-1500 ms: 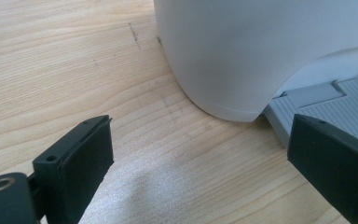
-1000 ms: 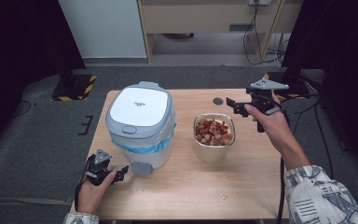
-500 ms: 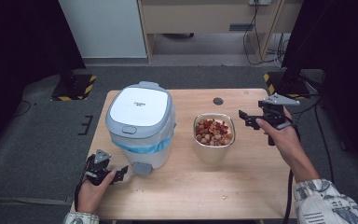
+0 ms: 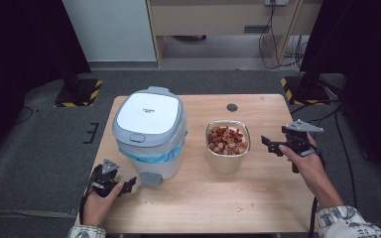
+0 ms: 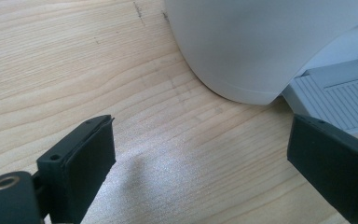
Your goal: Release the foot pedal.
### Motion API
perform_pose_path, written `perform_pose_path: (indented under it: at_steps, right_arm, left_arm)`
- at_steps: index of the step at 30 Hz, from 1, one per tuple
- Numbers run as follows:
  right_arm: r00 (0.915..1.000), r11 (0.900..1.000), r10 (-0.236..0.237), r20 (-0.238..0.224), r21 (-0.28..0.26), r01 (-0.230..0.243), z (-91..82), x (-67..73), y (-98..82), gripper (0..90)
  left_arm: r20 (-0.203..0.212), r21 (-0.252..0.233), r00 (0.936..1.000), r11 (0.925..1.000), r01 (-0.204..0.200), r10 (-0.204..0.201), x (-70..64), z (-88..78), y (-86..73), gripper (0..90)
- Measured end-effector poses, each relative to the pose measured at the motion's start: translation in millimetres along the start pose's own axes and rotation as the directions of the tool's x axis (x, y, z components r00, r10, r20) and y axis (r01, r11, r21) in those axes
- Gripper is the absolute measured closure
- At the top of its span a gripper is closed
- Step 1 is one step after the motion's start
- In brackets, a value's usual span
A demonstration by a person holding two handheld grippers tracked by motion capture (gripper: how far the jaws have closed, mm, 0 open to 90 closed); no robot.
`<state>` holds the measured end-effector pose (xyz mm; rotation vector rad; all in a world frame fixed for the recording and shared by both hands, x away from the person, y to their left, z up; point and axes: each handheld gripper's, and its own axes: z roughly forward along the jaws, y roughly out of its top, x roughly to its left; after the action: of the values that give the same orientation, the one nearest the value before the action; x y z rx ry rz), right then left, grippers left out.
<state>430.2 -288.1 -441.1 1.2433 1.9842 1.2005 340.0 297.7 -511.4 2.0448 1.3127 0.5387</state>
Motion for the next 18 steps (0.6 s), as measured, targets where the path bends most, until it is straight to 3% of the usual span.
perform_pose_path:
  at_steps: [10,18]
  right_arm:
    - [0.9996,0.998,0.028,-0.004,0.062,-0.028,10.2,1.3,-32.5,7.9]
    - [0.9984,0.990,0.050,0.026,0.130,-0.053,30.5,2.6,-44.3,7.7]
  left_arm:
    - [-0.009,0.014,0.9999,0.9999,-0.006,0.006,-0.4,2.1,-0.8,6.9]
    - [-0.018,0.022,0.9998,0.9997,-0.008,0.009,1.1,3.4,-1.8,7.0]
